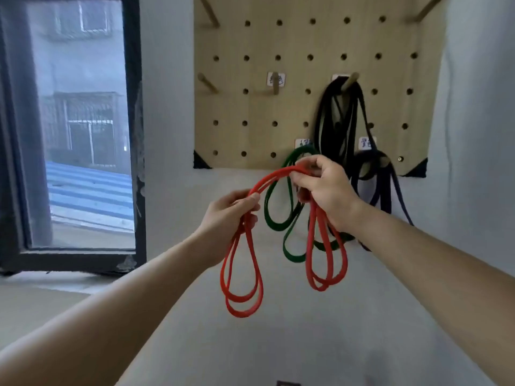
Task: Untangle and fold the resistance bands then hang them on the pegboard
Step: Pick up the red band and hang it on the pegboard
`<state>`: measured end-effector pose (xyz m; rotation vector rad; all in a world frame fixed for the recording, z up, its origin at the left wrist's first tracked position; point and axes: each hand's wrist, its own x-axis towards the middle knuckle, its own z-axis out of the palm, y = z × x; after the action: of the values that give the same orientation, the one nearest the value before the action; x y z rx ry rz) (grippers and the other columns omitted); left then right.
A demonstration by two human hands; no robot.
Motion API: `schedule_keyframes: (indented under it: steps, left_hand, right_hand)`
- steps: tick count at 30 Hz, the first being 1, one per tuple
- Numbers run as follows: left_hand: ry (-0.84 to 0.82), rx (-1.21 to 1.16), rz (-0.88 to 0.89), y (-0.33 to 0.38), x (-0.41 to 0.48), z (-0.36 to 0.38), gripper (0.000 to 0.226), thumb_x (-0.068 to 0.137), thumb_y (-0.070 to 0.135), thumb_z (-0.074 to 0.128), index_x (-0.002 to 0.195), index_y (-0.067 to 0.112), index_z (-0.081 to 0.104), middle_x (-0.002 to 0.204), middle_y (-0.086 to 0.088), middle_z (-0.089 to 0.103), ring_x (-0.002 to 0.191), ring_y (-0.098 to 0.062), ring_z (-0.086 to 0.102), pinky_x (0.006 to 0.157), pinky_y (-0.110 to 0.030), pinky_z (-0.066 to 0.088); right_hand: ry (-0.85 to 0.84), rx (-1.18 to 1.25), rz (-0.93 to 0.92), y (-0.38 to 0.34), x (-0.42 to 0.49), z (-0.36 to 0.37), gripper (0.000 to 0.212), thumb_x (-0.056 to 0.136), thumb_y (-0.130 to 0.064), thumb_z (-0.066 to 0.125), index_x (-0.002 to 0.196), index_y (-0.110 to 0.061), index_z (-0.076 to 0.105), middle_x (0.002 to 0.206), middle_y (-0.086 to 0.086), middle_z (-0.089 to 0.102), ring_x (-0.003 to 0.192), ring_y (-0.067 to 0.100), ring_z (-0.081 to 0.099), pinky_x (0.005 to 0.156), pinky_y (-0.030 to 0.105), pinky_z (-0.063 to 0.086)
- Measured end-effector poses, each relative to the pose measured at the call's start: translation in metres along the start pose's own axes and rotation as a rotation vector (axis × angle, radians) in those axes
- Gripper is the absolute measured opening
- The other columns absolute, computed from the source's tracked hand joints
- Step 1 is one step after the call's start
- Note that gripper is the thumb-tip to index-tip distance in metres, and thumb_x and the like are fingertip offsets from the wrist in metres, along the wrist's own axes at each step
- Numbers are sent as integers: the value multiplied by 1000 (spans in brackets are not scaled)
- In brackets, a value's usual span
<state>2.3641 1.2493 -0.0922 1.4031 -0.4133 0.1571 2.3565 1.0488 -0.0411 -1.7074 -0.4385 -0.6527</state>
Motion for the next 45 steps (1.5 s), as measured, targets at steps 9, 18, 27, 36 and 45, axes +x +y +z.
schedule_keyframes:
  steps: [9,18,27,36,45]
  left_hand:
    - [12,-172,109,97,91,11,30,93,28,73,115,7,71,85,-3,69,68,-13,60,72,-30,53]
    - [123,-66,281,166,157,27,21,92,27,75,106,11,72,91,-3,72,71,-11,61,71,-24,56]
    - [203,27,342,168,209,36,15,94,25,72,100,12,72,87,-3,69,69,-12,59,68,-26,55]
    - [237,120,176,135,234,36,13,96,22,68,85,14,69,71,-1,62,58,-13,53,57,-26,45]
    - [197,494,352,100,208,23,21,101,22,58,116,27,70,100,-1,75,88,-16,69,83,-36,59]
  right_hand:
    - [71,438,75,-86,95,1,11,98,-1,46,104,-10,46,78,11,58,61,18,50,60,33,43]
    - [168,358,-112,-111,167,-2,21,95,9,48,100,-12,52,82,16,62,61,21,58,57,33,51]
    - [196,200,-100,-93,209,-8,23,94,11,49,98,-11,54,85,19,63,68,25,59,62,36,52]
    - [48,79,84,-45,217,10,23,92,8,58,97,-14,59,104,19,68,86,27,61,78,42,56]
    - [-262,-362,180,-57,183,-34,41,99,-15,62,132,-40,62,123,-1,66,105,17,63,78,34,48]
